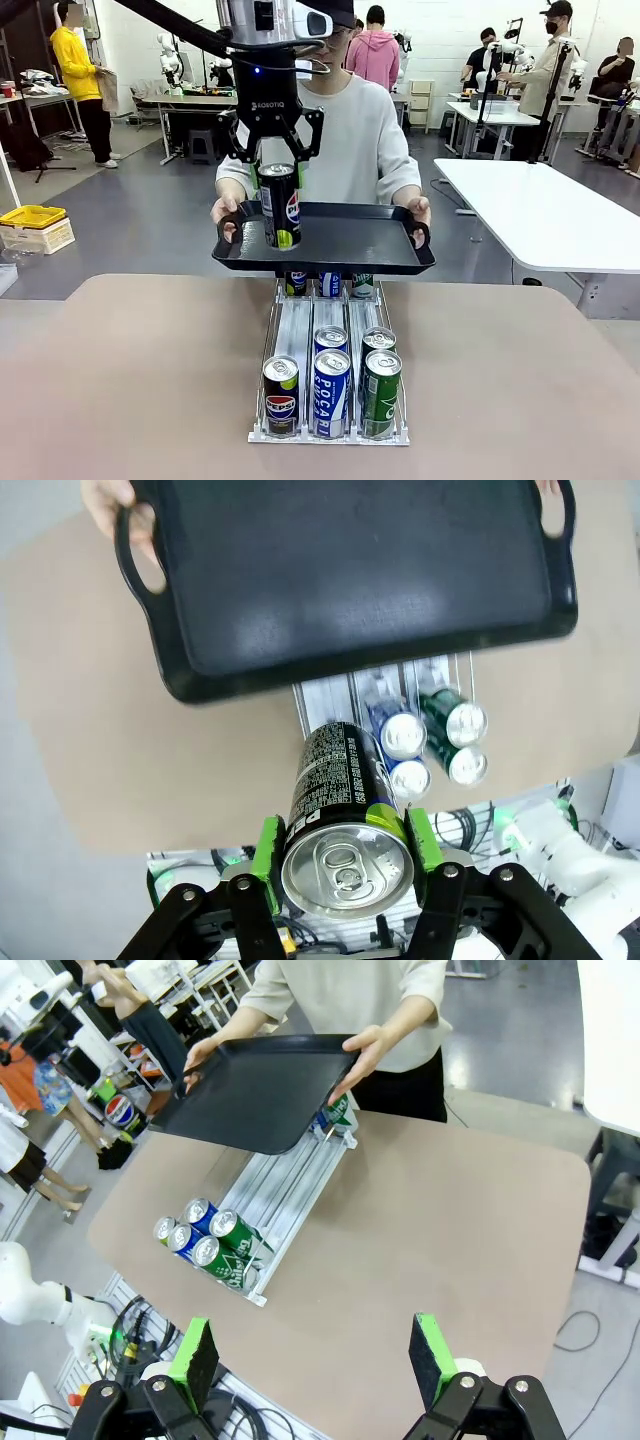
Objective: Retrieve and hand over the desired beverage to the person.
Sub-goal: Place the picked can on the Handle tray extended by the person.
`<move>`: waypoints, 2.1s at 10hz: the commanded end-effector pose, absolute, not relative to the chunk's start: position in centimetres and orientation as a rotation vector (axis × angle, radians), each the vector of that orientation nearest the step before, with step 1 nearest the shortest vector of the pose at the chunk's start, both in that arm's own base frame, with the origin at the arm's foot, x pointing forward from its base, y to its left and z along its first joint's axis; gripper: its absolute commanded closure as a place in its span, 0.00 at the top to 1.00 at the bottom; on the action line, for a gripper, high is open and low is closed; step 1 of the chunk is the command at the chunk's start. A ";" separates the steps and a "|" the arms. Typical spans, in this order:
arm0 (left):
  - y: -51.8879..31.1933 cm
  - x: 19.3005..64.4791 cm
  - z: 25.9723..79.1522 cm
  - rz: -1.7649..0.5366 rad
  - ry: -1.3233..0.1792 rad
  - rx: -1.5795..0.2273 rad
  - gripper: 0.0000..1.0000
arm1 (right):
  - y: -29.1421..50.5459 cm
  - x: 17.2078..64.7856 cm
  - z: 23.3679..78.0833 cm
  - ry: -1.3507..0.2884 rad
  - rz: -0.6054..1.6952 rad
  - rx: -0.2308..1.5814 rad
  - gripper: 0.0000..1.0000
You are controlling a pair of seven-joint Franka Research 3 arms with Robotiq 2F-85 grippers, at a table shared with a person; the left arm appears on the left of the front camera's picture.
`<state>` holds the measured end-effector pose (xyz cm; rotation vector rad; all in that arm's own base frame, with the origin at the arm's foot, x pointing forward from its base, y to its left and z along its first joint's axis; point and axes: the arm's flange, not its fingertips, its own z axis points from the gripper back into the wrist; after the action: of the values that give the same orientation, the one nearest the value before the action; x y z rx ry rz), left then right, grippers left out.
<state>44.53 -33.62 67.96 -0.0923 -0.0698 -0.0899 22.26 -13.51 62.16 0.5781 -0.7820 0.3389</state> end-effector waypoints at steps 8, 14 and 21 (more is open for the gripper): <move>-32.5 57.1 63.3 -0.019 -0.169 -0.059 0.59 | -13.4 22.6 62.1 -0.792 0.352 0.596 1.00; -32.9 58.8 61.7 -0.018 -0.092 -0.080 0.59 | -13.4 22.6 62.1 -0.792 0.352 0.596 1.00; -33.0 58.4 61.6 -0.025 -0.058 -0.088 0.74 | -13.4 22.6 62.1 -0.792 0.352 0.596 1.00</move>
<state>57.73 -32.68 60.58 -0.0749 -0.0816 -0.0172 22.26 -13.52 62.16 0.5778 -0.7819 0.3384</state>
